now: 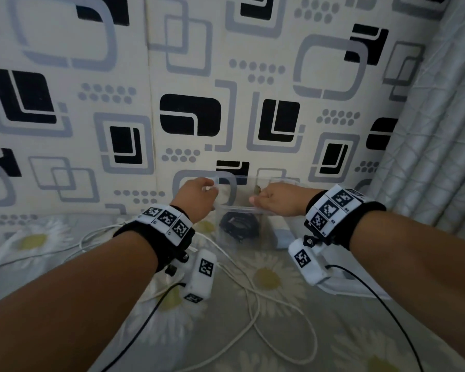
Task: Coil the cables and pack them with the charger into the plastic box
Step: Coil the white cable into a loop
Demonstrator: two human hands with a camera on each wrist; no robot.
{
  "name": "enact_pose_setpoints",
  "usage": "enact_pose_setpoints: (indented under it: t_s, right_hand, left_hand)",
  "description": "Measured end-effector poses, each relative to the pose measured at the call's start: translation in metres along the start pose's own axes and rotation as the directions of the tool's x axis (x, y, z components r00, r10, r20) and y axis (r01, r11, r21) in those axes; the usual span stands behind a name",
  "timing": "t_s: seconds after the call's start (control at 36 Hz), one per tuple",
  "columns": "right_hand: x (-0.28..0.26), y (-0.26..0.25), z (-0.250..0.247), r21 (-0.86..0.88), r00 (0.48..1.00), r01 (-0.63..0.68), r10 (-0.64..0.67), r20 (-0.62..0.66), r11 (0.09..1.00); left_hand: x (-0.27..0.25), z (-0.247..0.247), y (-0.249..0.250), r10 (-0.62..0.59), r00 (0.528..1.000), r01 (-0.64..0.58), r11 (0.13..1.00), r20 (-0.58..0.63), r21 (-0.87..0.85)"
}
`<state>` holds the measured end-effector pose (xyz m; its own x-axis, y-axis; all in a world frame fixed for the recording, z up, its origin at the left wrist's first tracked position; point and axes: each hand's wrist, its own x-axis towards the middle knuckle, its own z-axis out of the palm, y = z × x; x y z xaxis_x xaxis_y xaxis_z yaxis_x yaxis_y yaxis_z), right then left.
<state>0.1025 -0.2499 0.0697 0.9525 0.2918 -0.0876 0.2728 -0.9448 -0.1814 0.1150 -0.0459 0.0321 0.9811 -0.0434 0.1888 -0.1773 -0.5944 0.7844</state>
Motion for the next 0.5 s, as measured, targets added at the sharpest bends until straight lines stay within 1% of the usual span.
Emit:
enact_pose_setpoints:
  t_s: [0.11,0.28,0.36,0.44,0.5]
  right_hand:
    - [-0.006,-0.001,-0.001,-0.003,1.0,-0.003,0.003,-0.019,1.0]
    - [-0.012,-0.007,-0.001,-0.049,0.999,-0.05,0.049,-0.017,0.998]
    - [-0.014,-0.01,0.001,-0.063,0.998,-0.069,0.069,0.0,0.996]
    - [-0.016,-0.015,0.001,-0.071,0.996,-0.092,0.091,-0.019,0.993]
    - [-0.016,-0.018,-0.001,-0.077,0.995,-0.087,0.083,-0.054,0.993]
  left_hand:
    - [-0.003,-0.02,-0.01,-0.003,0.999,0.004,1.0,-0.048,0.021]
    - [-0.013,-0.051,-0.031,-0.053,0.999,0.054,0.993,-0.013,0.102]
    - [-0.022,-0.063,-0.044,-0.092,0.994,0.077,0.974,0.064,0.212]
    - [-0.033,-0.072,-0.05,-0.125,0.973,0.04,0.919,0.192,0.393]
    - [-0.04,-0.078,-0.053,-0.154,0.954,0.02,0.889,0.256,0.458]
